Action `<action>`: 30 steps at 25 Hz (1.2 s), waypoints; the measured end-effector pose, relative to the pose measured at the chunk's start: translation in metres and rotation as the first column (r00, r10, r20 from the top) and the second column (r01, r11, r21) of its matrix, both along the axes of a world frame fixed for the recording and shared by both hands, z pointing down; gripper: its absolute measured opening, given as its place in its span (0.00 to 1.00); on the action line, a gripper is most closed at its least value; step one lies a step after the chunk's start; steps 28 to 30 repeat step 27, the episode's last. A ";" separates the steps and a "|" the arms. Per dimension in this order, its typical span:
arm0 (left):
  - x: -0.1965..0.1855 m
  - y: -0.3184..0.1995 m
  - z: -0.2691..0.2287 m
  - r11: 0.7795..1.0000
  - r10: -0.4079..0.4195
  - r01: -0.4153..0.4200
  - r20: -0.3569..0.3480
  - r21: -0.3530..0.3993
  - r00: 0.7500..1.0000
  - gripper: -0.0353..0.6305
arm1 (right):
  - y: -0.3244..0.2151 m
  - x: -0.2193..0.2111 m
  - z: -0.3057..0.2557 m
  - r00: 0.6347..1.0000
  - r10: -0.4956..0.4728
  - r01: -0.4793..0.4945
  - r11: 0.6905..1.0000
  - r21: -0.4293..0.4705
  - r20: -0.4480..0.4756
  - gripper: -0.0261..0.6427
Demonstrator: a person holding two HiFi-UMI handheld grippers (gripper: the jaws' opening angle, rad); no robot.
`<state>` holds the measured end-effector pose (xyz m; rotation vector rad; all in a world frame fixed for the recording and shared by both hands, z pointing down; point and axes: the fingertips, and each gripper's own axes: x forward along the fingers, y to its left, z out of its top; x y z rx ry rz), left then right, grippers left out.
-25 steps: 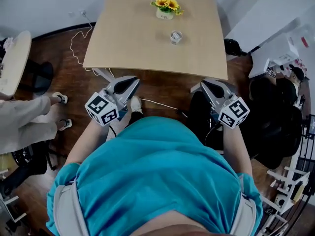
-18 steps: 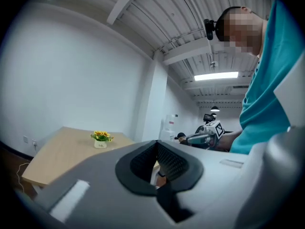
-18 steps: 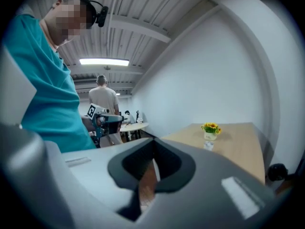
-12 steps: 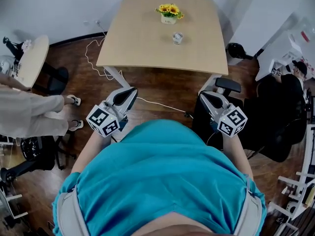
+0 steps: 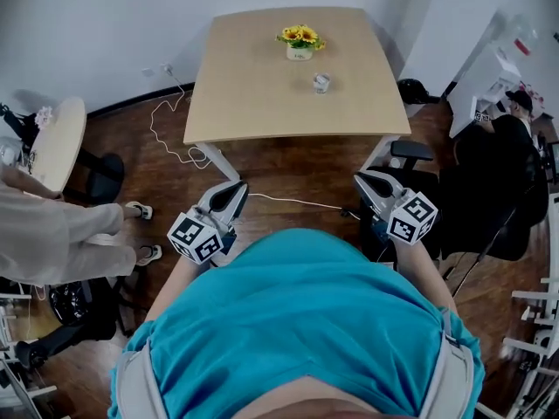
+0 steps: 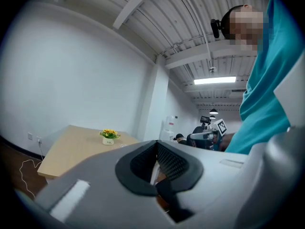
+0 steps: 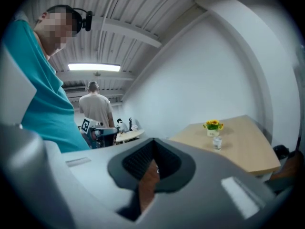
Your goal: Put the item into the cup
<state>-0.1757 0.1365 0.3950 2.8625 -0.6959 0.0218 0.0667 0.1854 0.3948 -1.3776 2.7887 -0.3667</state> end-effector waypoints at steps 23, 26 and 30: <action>-0.003 0.001 -0.003 1.000 0.004 -0.004 -0.036 0.006 0.999 0.06 | -0.007 -0.023 -0.003 0.994 -0.060 0.060 0.998 -0.009 -0.095 0.04; -0.003 -0.001 -0.005 1.000 -0.004 0.004 -0.043 0.007 0.999 0.06 | -0.008 -0.022 -0.003 0.994 -0.059 0.059 0.998 -0.007 -0.097 0.04; -0.003 -0.001 -0.005 1.000 -0.008 0.008 -0.046 0.005 0.999 0.06 | -0.009 -0.022 -0.003 0.994 -0.059 0.058 0.998 -0.006 -0.097 0.04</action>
